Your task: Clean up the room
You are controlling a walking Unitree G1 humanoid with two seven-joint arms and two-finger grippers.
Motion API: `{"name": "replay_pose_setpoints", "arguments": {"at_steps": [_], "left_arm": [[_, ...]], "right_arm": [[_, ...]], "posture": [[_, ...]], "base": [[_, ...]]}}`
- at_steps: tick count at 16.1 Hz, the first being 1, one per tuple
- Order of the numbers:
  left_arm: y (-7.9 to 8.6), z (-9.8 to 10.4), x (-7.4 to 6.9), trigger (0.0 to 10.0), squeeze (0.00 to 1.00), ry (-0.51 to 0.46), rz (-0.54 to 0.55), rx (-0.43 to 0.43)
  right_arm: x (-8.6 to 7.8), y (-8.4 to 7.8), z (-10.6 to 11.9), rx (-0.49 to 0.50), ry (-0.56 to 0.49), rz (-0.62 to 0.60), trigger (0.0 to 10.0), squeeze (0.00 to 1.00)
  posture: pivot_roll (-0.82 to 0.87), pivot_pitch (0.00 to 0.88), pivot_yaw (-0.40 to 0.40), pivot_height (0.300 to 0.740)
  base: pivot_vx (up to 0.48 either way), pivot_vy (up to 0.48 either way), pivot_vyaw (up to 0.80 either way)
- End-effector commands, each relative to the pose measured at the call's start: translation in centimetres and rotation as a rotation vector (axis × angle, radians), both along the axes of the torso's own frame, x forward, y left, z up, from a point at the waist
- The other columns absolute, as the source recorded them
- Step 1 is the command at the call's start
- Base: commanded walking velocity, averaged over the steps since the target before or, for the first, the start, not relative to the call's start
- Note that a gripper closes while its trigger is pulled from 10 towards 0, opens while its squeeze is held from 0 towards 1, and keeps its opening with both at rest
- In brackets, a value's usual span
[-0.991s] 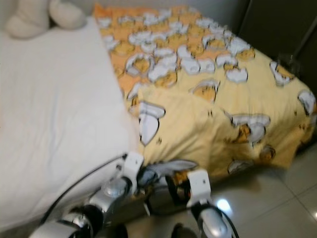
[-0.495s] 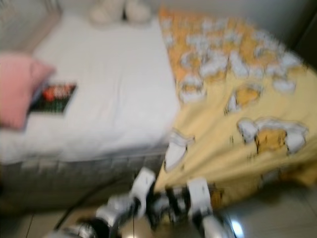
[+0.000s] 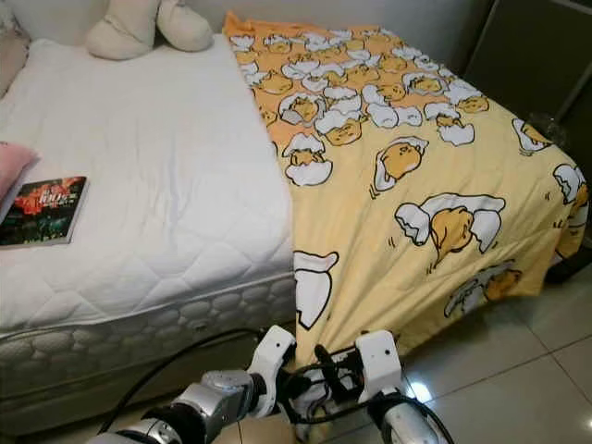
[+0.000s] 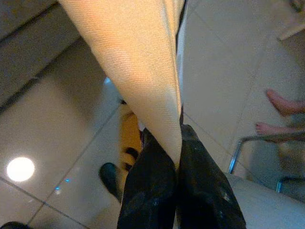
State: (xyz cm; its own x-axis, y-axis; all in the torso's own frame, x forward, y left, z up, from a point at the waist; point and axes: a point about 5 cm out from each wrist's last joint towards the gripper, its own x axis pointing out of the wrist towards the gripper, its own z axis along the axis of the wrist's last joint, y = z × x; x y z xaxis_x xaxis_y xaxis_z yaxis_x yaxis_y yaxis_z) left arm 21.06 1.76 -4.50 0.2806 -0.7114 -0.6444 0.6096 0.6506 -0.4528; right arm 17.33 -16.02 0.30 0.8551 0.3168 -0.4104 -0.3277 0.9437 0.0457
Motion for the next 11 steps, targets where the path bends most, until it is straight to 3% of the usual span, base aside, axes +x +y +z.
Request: {"name": "replay_pose_setpoints", "arguments": {"at_steps": [1,2,3,4,6,7,9,11], "left_arm": [[-5.2,0.5,-3.2,10.0,0.00,0.082,-0.104,-0.104],[-5.2,0.6,-3.0,10.0,0.00,0.034,-0.127,-0.073],[-5.2,0.6,-3.0,10.0,0.33,0.023,-0.137,-0.073],[-5.3,0.7,-3.1,10.0,1.00,0.030,-0.153,-0.093],[-5.4,0.8,-3.0,10.0,1.00,0.037,-0.154,-0.103],[-5.2,1.3,-2.2,10.0,1.00,0.016,-0.150,-0.120],[-3.2,2.5,1.2,10.0,1.00,-0.207,-0.128,-0.074],[1.4,5.6,6.8,10.0,1.00,-0.502,0.138,-0.036]], "right_arm": [[0.1,-0.1,0.4,-0.006,-0.009,0.009,10.0,0.00],[0.0,-0.1,0.4,-0.006,-0.007,0.011,10.0,0.00],[0.0,-0.2,0.4,-0.007,-0.006,0.012,10.0,0.00],[0.1,-0.3,0.4,-0.006,-0.005,0.012,10.0,0.00],[0.2,-0.3,0.4,-0.006,-0.006,0.011,10.0,0.00],[0.4,-0.3,0.4,-0.007,-0.009,0.007,10.0,0.00],[1.2,-0.4,0.8,-0.003,-0.043,-0.019,10.0,0.00],[2.8,-0.8,2.0,0.001,-0.132,-0.091,10.0,0.00]], "posture": [[-0.16,0.000,-0.015,0.740],[-0.16,0.000,-0.018,0.740],[-0.16,0.000,-0.018,0.740],[-0.16,0.000,-0.022,0.740],[-0.16,0.000,-0.020,0.740],[-0.15,0.000,-0.015,0.740],[-0.13,0.000,-0.007,0.740],[-0.10,0.000,0.012,0.740]], "base": [[0.000,0.000,0.00],[0.000,0.000,0.00],[0.000,0.000,0.00],[0.000,0.000,0.00],[0.000,0.000,0.00],[0.000,0.000,0.00],[0.000,0.000,0.00],[0.000,0.000,0.00]]}}
